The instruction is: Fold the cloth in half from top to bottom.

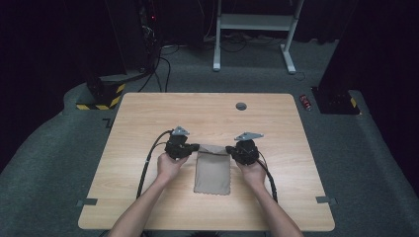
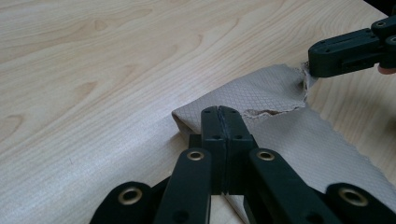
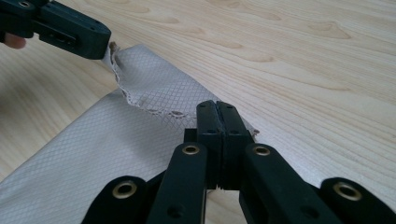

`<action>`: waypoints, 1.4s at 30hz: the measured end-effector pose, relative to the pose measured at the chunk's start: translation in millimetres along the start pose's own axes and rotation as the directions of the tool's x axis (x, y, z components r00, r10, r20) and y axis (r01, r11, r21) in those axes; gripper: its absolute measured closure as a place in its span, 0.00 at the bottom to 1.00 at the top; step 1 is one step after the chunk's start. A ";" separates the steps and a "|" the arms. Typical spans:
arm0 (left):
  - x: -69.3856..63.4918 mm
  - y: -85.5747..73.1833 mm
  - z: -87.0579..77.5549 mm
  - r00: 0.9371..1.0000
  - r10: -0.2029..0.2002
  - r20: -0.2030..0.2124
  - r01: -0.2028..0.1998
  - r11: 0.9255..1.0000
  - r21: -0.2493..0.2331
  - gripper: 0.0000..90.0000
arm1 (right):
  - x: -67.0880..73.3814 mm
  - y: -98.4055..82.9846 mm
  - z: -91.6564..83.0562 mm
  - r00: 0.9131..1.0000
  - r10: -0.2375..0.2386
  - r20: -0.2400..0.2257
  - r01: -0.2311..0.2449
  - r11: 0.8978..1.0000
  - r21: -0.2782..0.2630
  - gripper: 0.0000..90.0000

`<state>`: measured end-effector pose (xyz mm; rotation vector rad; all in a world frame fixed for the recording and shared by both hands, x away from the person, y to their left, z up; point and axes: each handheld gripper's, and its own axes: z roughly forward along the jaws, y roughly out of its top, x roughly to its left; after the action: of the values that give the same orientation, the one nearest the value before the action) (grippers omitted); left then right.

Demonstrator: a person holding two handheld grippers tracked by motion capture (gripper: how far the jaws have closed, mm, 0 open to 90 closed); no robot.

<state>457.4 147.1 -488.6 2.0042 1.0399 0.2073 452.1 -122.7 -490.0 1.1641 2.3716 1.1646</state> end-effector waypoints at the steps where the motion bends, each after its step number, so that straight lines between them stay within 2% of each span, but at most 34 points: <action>1: -0.2 -1.1 -0.7 1.000 0.003 0.001 -0.003 1.000 -0.002 1.00 | 0.9 -0.9 -1.1 1.000 -0.002 -0.005 0.002 1.000 -0.005 0.99; 6: -3.8 -5.8 -3.4 1.000 -0.003 0.018 0.003 1.000 -0.002 1.00 | 5.3 -5.9 -5.9 1.000 -0.017 -0.019 0.017 1.000 -0.011 0.99; 16: -11.7 -14.4 -9.8 0.999 0.012 0.043 -0.012 1.000 -0.013 1.00 | 7.7 -16.9 -14.2 0.999 -0.011 -0.042 0.010 1.000 -0.027 0.99; 19: -12.0 -16.3 -12.7 0.999 0.000 0.051 0.001 1.000 -0.025 1.00 | 9.1 -17.2 -15.5 0.999 -0.004 -0.047 0.003 1.000 -0.025 0.99; 23: -13.0 -18.6 -15.5 0.999 0.011 0.044 -0.010 1.000 -0.029 1.00 | 12.3 -16.6 -17.4 0.999 -0.019 -0.048 0.018 0.999 -0.031 0.99; 34: -15.8 -25.0 -21.4 0.998 0.004 0.065 -0.002 0.999 -0.044 1.00 | 15.9 -18.7 -23.5 0.998 -0.024 -0.057 0.022 0.999 -0.030 0.99; 42: -20.4 -24.7 -25.5 0.997 0.019 0.075 -0.015 0.999 -0.052 1.00 | 16.7 -20.8 -26.4 0.998 -0.028 -0.063 0.026 0.999 -0.032 0.99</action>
<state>417.3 155.0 -486.5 1.9598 0.9605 0.1645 415.9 -132.1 -486.8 1.0970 2.3989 1.2428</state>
